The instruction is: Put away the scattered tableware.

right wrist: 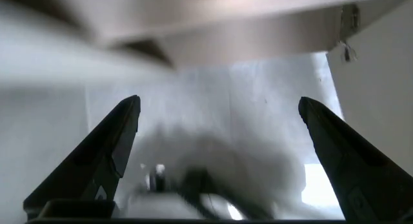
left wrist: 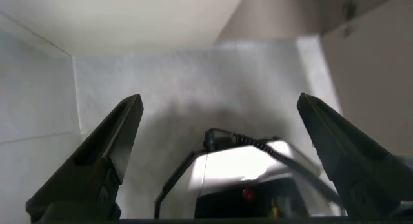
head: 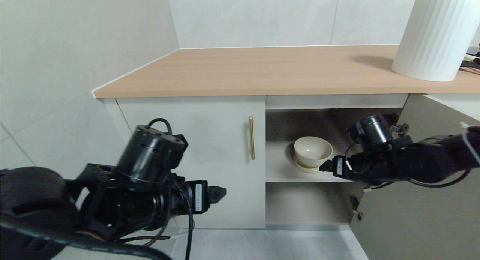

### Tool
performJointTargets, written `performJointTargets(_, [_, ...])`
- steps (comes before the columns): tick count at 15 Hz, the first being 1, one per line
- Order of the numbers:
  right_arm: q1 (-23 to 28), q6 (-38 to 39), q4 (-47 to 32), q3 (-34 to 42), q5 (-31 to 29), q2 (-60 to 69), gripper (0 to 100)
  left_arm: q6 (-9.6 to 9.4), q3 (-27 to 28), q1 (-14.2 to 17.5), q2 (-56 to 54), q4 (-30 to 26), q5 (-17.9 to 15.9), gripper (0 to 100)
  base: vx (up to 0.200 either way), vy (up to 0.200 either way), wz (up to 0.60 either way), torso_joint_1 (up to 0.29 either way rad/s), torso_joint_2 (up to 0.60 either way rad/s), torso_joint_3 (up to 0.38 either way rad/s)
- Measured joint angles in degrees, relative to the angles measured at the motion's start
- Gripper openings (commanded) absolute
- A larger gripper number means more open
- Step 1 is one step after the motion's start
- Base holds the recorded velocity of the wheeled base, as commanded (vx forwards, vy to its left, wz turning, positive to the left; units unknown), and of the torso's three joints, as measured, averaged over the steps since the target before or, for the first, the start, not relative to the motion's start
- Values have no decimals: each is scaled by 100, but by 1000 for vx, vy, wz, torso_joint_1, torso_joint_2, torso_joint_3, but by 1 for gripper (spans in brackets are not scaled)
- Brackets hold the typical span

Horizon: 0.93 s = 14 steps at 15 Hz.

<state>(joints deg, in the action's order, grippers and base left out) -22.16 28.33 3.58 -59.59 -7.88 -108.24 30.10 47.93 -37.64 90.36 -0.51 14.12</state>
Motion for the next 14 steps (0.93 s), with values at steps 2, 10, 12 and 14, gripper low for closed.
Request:
performJointTargets(2, [-208, -206, -517, 499, 90, 1023, 100, 0, -100, 177, -572, -277, -27, 100, 0, 0, 0, 0, 0, 0])
performJointTargets(10, [-931, -390, -2399, 1084, 99, 3462, 100, -10, -321, 608, -1445, -318, -35, 100, 0, 0, 0, 0, 0, 0])
performJointTargets(12, [-1036, -384, -2389, 1128, 63, 3532, 100, -11, -334, 603, -1456, -321, -30, 100, 0, 0, 0, 0, 0, 0])
performJointTargets(14, [-1058, -389, -2383, 1172, 51, 3562, 100, -13, -345, 588, -1457, -316, -24, 100, 0, 0, 0, 0, 0, 0])
